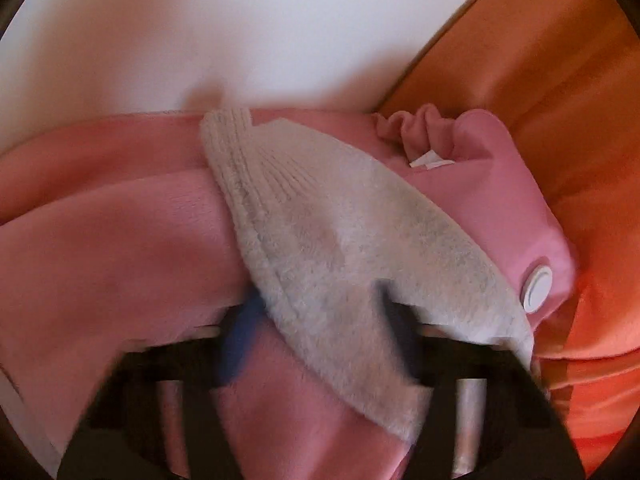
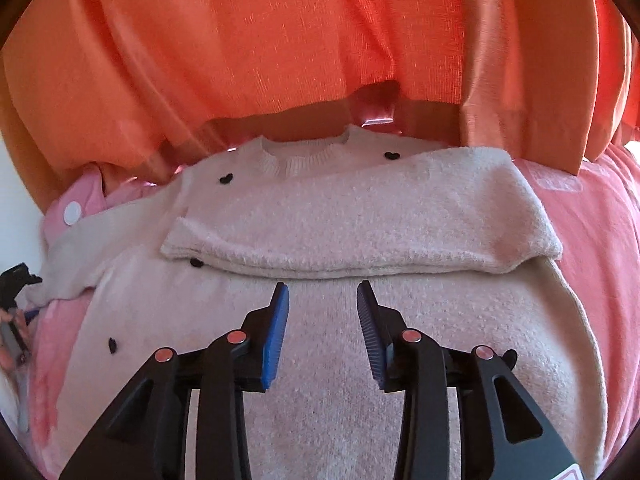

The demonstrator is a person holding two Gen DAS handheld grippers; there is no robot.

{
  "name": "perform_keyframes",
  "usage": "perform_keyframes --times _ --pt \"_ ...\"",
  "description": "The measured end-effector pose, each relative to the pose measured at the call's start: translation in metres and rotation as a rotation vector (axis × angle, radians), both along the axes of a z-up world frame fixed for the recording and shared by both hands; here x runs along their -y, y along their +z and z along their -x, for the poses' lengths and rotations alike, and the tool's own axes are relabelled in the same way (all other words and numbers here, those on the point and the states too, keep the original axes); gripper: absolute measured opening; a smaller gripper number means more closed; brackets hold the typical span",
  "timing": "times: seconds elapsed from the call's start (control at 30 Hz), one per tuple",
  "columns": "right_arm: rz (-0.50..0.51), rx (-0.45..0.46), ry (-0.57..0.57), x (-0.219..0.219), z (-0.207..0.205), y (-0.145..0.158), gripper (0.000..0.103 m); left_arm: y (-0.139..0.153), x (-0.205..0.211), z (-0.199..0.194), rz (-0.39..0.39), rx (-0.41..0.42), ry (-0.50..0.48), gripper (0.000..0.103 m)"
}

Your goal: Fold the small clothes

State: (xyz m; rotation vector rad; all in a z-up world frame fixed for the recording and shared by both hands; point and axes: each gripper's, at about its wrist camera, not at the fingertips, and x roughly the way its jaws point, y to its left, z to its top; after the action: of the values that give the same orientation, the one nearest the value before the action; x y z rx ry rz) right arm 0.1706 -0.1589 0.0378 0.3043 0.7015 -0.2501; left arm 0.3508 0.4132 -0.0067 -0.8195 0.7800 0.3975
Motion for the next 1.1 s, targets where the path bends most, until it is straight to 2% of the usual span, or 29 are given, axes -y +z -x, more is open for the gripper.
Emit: perform_keyframes --times 0.03,0.07,0.13,0.17,0.23,0.3,0.37,0.4,0.47,0.53,0.57,0.63,0.7,0.77,0.83,0.87,0.97,1.07,1.1 --pt "-0.002 -0.002 -0.004 0.001 0.000 -0.001 0.036 0.003 0.001 -0.001 0.020 0.025 -0.015 0.009" --pt "-0.003 -0.001 -0.007 0.000 0.002 -0.001 0.036 0.013 0.009 -0.001 0.022 0.058 -0.031 0.010" --pt "-0.017 0.005 -0.014 0.003 0.003 0.000 0.036 0.041 0.035 -0.002 -0.046 0.118 -0.081 0.006" --pt "-0.020 0.010 -0.016 0.003 0.003 0.001 0.036 0.066 0.062 -0.003 -0.108 0.162 -0.145 0.006" --pt "-0.024 0.023 -0.023 0.005 0.004 0.003 0.036 0.103 0.112 0.002 -0.176 0.254 -0.276 0.006" --pt "-0.029 0.035 -0.028 0.006 0.006 0.007 0.036 0.143 0.184 0.009 -0.186 0.376 -0.460 0.006" --pt "-0.035 0.045 -0.038 0.010 0.008 0.010 0.038 0.165 0.251 0.021 -0.166 0.443 -0.614 0.007" --pt "-0.036 0.046 -0.044 0.012 0.008 0.010 0.038 0.170 0.293 0.029 -0.143 0.464 -0.704 0.007" --pt "-0.034 0.046 -0.065 0.019 0.009 0.011 0.042 0.161 0.361 0.043 -0.099 0.455 -0.833 0.007" --pt "-0.022 0.036 -0.094 0.028 0.009 0.010 0.042 0.126 0.425 0.057 -0.082 0.385 -0.931 0.011" --pt "-0.020 0.030 -0.103 0.032 0.009 0.009 0.043 0.105 0.447 0.064 -0.080 0.333 -0.951 0.012" --pt "-0.026 0.016 -0.122 0.041 0.008 0.006 0.045 0.054 0.473 0.076 -0.070 0.197 -0.946 0.019" --pt "-0.061 0.006 -0.131 0.051 0.007 0.004 0.048 0.027 0.468 0.085 -0.051 0.130 -0.900 0.035" --pt "-0.093 0.013 -0.134 0.057 0.005 0.004 0.051 0.017 0.443 0.082 -0.027 0.140 -0.827 0.045" --pt "-0.114 0.013 -0.126 0.060 0.000 0.004 0.055 0.021 0.407 0.081 -0.035 0.165 -0.712 0.061" --pt "-0.126 0.014 -0.118 0.061 -0.004 0.004 0.056 0.024 0.388 0.082 -0.030 0.166 -0.659 0.062" --pt "-0.137 0.005 -0.117 0.066 -0.017 0.005 0.057 0.024 0.326 0.063 0.060 0.175 -0.511 0.063" --pt "-0.153 0.002 -0.178 0.085 -0.024 0.007 0.059 0.014 0.292 0.051 0.097 0.125 -0.430 0.063" --pt "-0.171 0.003 -0.204 0.094 -0.024 0.007 0.059 0.009 0.284 0.050 0.134 0.123 -0.411 0.062"
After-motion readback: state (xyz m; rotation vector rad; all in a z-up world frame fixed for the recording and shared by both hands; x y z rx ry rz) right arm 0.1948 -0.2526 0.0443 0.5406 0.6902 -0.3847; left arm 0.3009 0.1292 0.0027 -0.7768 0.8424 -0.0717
